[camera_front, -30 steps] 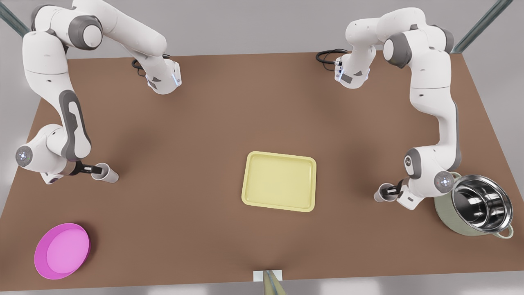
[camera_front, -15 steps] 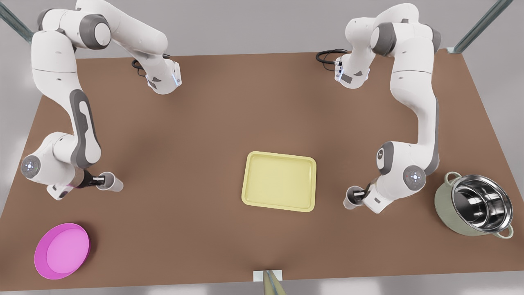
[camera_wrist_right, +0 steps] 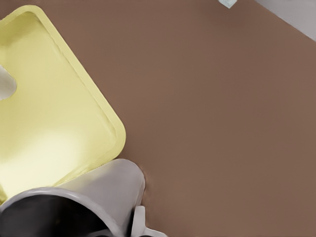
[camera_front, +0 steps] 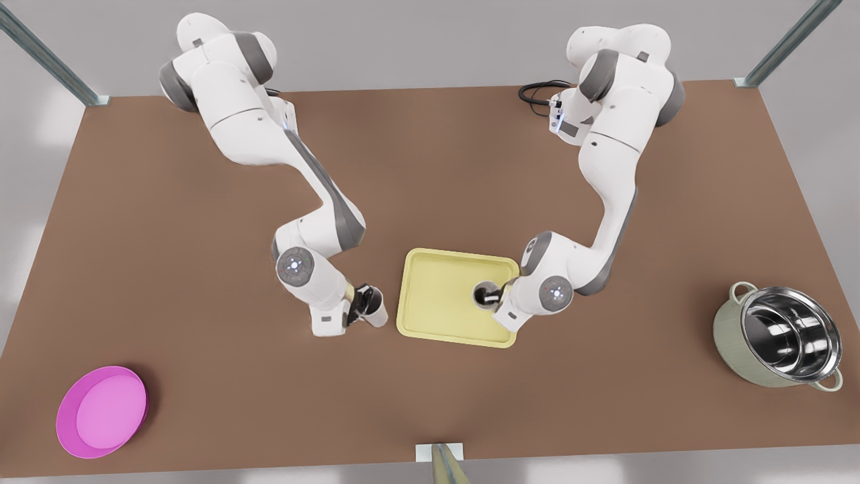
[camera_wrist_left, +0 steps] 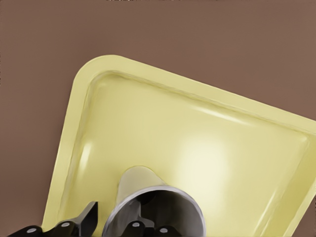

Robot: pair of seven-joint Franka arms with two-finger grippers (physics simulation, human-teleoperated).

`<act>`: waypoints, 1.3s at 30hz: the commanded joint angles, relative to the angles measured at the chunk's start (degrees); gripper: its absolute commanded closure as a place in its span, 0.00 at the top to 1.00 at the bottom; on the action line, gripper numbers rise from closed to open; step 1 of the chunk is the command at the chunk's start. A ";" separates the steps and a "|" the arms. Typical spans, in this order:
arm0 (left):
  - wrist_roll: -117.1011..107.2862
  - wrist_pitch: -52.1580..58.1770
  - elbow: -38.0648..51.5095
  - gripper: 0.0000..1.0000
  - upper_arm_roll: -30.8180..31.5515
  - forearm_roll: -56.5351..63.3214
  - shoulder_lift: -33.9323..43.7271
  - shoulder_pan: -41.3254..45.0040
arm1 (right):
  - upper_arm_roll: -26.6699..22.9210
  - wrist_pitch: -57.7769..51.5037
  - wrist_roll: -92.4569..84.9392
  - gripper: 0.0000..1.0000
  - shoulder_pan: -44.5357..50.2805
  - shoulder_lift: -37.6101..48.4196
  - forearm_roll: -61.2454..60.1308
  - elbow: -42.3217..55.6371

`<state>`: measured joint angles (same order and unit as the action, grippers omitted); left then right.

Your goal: Use both arms to respectively pick up the white IKEA cups from the middle-left and middle-right positions, then place the white IKEA cups onto the middle-middle tray, ensuring that the cups remain upright and do not tip over

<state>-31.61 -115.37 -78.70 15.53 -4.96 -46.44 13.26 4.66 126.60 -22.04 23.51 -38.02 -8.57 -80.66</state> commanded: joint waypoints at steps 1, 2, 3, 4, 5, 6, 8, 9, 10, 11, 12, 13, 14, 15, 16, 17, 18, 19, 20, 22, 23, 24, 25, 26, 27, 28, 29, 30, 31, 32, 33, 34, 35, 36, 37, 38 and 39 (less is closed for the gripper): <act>-19.37 -1.61 0.04 0.65 0.03 0.31 -0.05 -0.25 | -0.01 1.10 12.98 0.21 1.98 -1.35 -1.19 1.90; -19.28 -1.61 0.04 0.80 0.03 0.22 -0.05 -0.34 | -0.01 1.10 16.50 0.21 3.39 -2.85 -1.19 4.37; -19.28 -1.52 0.04 0.95 0.03 0.22 -0.05 -0.77 | 0.00 1.10 16.85 0.21 4.00 -3.99 -1.19 5.25; -19.28 -1.35 0.04 1.00 0.90 0.22 0.04 -1.65 | 0.00 1.10 17.38 0.21 4.53 -5.31 -2.24 5.25; -19.28 -1.26 0.04 1.00 1.70 0.39 0.04 -2.44 | 0.08 1.81 17.12 0.21 4.88 -6.80 -4.70 5.25; -19.28 -1.17 0.04 1.00 1.70 0.39 0.04 -2.44 | 0.08 2.68 17.12 0.21 5.32 -7.68 -4.70 5.25; -19.37 -1.00 -0.14 1.00 1.70 0.39 0.21 -2.36 | 0.08 3.13 16.85 0.21 5.67 -10.32 -5.76 6.74; -19.37 -0.73 -0.14 1.00 1.79 0.48 0.21 -2.27 | 0.08 3.13 16.94 0.21 5.94 -10.76 -5.76 6.92; -19.37 0.32 -0.14 1.00 1.79 0.57 0.30 -2.36 | 0.08 3.13 16.85 0.21 5.94 -10.76 -5.76 7.01; -19.37 0.85 -0.14 1.00 1.79 0.92 0.56 -2.36 | 0.08 3.04 17.11 0.21 5.94 -10.76 -6.11 7.01; -19.37 1.82 -0.14 1.00 1.79 0.92 0.83 -2.36 | 0.08 3.04 17.20 0.75 5.94 -10.94 -6.46 7.01; -19.54 1.90 -0.14 1.00 1.79 0.92 0.91 -2.36 | 0.08 3.04 16.68 1.00 5.94 -10.85 -6.46 6.92; -19.54 2.60 -0.14 1.00 1.79 1.01 1.35 -2.36 | 0.08 3.04 16.33 1.00 5.94 -10.85 -6.46 6.92; -19.54 3.05 -0.14 1.00 1.79 1.01 1.79 -2.44 | 0.08 3.04 16.15 1.00 5.94 -10.85 -6.46 6.92; -19.54 3.05 -0.14 1.00 1.79 1.01 1.79 -2.71 | 0.08 3.04 16.15 1.00 5.76 -10.85 -6.72 6.92; -19.54 3.05 -0.14 1.00 1.79 1.01 1.79 -2.71 | 0.61 3.12 16.15 1.00 5.59 -10.85 -6.90 6.83; -19.54 3.13 -0.14 1.00 1.79 1.01 1.88 -2.80 | 0.87 3.04 16.15 1.00 5.15 -10.85 -6.90 6.83; -19.54 3.13 -0.14 1.00 1.79 1.01 2.06 -2.80 | 0.96 3.12 16.06 1.00 5.06 -10.85 -6.90 6.83; -19.46 4.00 0.12 1.00 1.79 1.01 2.49 -2.89 | 0.96 3.04 15.01 1.00 4.88 -10.76 -6.99 6.83; -19.98 21.32 14.26 1.00 1.08 5.22 2.41 -4.38 | 2.28 3.04 15.01 1.00 4.00 -10.23 -7.08 6.13; -20.16 28.69 22.34 1.00 -0.31 6.02 2.23 -4.73 | 2.54 2.07 14.83 1.00 3.65 -8.74 -7.08 5.69; -19.81 31.52 25.08 1.00 -1.82 6.19 2.50 -4.73 | 3.42 0.50 14.83 1.00 3.04 -7.25 -7.34 5.25; -14.48 35.72 28.85 1.00 -2.17 9.61 2.67 -4.82 | 3.95 -3.19 14.92 1.00 2.07 -4.62 -7.78 5.25; 7.05 38.20 25.54 1.00 -7.61 10.68 9.69 -3.59 | 3.78 -10.13 15.71 1.00 -0.04 -1.10 -7.60 5.25; 27.69 37.24 15.35 1.00 -14.98 11.11 19.43 -0.96 | 1.85 -18.21 15.80 1.00 -3.10 1.01 -6.81 5.51; 31.61 37.15 12.26 1.00 -15.53 13.93 24.02 -0.25 | 0.52 -25.60 15.62 1.00 -7.68 1.37 -5.06 6.13; 31.61 34.26 8.66 1.00 -15.53 12.09 28.50 0.10 | -2.71 -31.93 16.15 1.00 -10.93 2.16 6.50 6.13; 31.52 34.25 8.47 1.00 -15.53 11.03 28.51 0.28 | -7.73 -37.38 17.21 1.00 -10.94 2.77 18.57 6.57; 31.52 35.04 9.00 1.00 -15.44 10.77 27.63 0.02 | -11.78 -42.92 16.59 1.00 -11.02 4.26 20.61 10.96; 31.70 35.04 9.18 1.00 -15.53 9.62 27.55 -0.34 | -11.96 -44.95 16.68 1.00 -12.69 9.36 20.00 12.90; 31.70 35.04 9.18 1.00 -15.53 9.88 27.46 -0.34 | -11.87 -46.27 16.59 1.00 -14.36 14.10 18.94 11.67; 31.79 35.04 9.18 1.00 -15.62 9.62 27.37 -0.51 | -11.69 -46.71 16.15 1.00 -17.79 18.94 16.57 8.86; 31.78 35.04 9.09 1.00 -15.53 9.45 27.11 -0.51 | -11.69 -46.80 12.90 1.00 -18.85 22.81 16.13 5.61; 31.78 35.04 9.09 1.00 -15.53 9.36 26.93 -0.42 | -11.61 -46.71 13.34 1.00 -19.46 26.59 16.22 2.35; 31.78 34.95 9.09 1.00 -15.53 7.16 26.93 -0.42 | -11.61 -46.71 13.51 1.00 -19.55 28.88 15.25 0.95; 31.78 34.95 9.09 1.00 -15.53 6.98 26.84 -0.51 | -11.43 -46.36 13.69 1.00 -19.64 30.72 14.72 -0.81; 31.70 34.86 9.09 1.00 -15.53 7.07 26.84 -0.51 | -11.34 -46.36 13.78 1.00 -19.81 31.43 14.55 -1.43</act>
<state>-21.24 -81.99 -69.63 0.00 3.12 -19.64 12.75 -6.73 86.99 -7.91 3.44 -7.90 6.11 -81.08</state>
